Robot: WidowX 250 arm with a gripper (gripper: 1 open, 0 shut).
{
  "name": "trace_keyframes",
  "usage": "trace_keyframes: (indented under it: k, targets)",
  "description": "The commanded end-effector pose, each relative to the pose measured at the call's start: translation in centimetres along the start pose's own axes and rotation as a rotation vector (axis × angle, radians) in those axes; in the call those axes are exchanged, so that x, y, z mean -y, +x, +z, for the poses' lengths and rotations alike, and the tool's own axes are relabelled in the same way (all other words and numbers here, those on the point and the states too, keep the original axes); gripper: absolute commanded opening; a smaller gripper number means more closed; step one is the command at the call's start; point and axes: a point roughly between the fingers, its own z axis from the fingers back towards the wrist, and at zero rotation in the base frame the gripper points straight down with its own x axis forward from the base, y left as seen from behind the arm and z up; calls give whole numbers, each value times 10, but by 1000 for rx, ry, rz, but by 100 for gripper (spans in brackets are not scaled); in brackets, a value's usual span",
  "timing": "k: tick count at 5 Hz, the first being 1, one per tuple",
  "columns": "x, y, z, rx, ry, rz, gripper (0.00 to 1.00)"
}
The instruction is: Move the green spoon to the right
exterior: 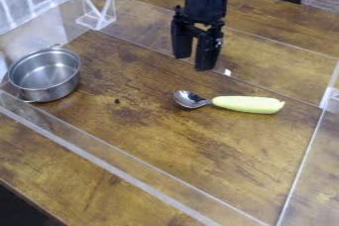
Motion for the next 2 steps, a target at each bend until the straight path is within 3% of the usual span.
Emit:
trace_keyframes:
  k: [1,2]
  targets:
    - [-3,-20,38,76,36,107,100]
    - [-1,-35,56,103,41,200,100]
